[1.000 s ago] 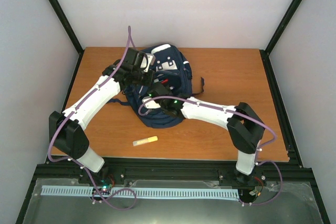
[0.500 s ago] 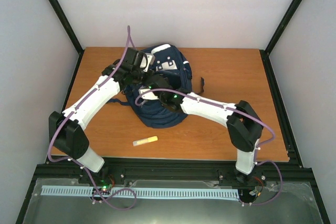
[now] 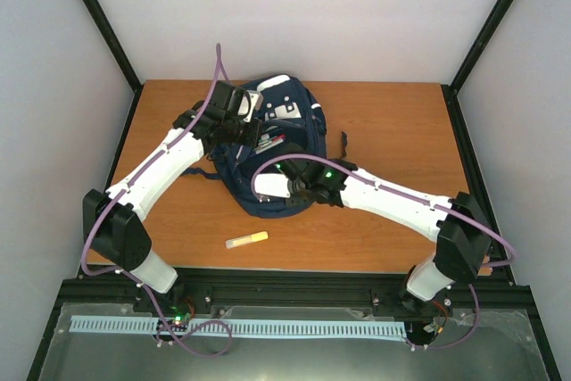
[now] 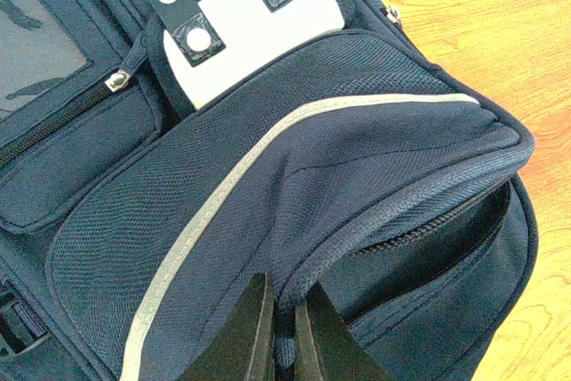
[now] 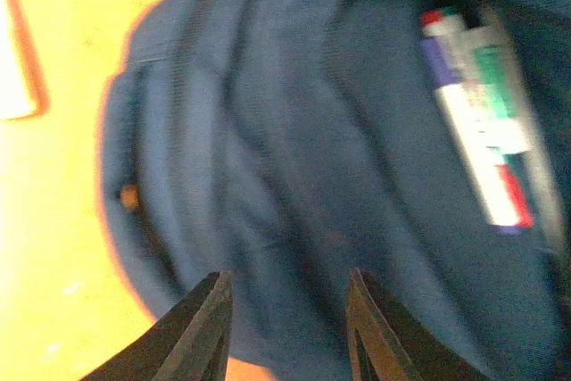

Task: Pack the student bag
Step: Move the stationery to the center of the board.

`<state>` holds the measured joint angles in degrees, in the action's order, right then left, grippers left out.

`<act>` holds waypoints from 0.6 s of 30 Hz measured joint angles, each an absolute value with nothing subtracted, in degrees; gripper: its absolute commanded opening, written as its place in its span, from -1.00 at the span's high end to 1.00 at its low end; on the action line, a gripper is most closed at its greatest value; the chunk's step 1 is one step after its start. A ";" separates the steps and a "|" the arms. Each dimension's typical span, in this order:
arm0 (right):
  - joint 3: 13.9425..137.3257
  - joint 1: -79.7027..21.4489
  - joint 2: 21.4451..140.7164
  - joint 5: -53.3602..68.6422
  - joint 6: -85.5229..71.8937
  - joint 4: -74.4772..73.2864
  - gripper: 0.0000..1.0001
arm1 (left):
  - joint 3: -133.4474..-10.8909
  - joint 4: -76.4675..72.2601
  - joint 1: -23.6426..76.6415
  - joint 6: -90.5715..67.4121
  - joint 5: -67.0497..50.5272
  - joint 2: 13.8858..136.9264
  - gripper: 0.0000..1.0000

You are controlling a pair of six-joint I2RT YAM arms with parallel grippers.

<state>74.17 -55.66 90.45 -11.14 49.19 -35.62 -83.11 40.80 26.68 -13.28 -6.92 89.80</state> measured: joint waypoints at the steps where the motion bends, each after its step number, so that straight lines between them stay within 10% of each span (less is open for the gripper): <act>1: 73.10 -55.66 90.11 -9.47 48.31 -36.18 0.27 | -83.11 40.80 26.68 -13.30 -6.90 89.80 0.98; 18: 77.32 -67.16 110.17 3.68 37.95 -39.29 0.10 | -83.11 40.82 26.68 -13.30 -6.63 89.80 0.98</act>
<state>77.32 -67.16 110.17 3.68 37.95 -39.29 -83.11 40.82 26.68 -13.30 -6.63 89.80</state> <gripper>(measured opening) 0.435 0.043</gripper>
